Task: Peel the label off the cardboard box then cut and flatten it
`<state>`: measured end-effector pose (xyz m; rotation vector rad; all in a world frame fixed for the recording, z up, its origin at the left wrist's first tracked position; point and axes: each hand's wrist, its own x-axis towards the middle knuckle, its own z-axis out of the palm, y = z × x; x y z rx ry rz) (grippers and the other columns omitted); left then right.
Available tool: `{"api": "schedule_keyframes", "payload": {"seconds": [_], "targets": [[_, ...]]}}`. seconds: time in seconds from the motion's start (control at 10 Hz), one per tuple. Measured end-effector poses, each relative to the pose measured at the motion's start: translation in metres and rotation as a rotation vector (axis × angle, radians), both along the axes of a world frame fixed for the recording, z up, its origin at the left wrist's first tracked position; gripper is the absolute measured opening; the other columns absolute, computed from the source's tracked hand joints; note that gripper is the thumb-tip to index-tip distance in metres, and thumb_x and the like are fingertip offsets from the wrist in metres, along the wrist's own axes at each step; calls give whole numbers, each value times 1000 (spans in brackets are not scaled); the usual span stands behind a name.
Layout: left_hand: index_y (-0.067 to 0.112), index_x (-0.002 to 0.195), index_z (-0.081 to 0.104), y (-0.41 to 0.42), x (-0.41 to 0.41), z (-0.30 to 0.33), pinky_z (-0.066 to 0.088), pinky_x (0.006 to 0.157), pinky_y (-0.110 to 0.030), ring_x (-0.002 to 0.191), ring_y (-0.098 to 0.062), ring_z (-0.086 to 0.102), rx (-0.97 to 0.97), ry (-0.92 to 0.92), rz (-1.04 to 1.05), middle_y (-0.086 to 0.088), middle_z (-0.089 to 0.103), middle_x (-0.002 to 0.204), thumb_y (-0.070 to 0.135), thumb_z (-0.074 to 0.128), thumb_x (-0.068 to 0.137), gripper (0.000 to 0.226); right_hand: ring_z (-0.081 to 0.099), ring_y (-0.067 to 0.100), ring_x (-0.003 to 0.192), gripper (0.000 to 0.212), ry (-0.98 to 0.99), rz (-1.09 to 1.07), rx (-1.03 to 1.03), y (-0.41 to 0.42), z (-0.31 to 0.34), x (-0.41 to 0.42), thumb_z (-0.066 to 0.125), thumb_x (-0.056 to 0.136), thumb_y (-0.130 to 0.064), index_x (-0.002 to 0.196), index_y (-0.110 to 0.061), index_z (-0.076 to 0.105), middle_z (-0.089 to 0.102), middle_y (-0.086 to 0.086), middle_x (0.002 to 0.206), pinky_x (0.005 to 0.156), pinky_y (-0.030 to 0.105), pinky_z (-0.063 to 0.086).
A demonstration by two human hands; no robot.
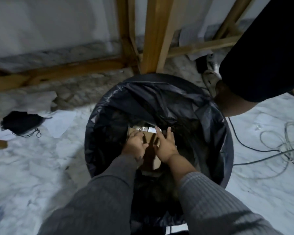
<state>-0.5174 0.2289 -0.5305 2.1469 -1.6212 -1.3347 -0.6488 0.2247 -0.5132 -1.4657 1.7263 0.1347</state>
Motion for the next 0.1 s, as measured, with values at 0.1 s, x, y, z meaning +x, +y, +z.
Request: {"api": "schedule_keyframes", "payload": {"seconds": [0.1], "targets": [[10, 108, 67, -1, 9, 56, 42, 96, -30, 111, -27, 56, 1, 12, 49, -12, 59, 122, 18, 52, 94, 21, -9, 26, 147, 65, 29, 55, 30, -3, 56, 8, 46, 95, -24, 149, -37, 12, -12, 7, 159, 115, 53, 12]]}}
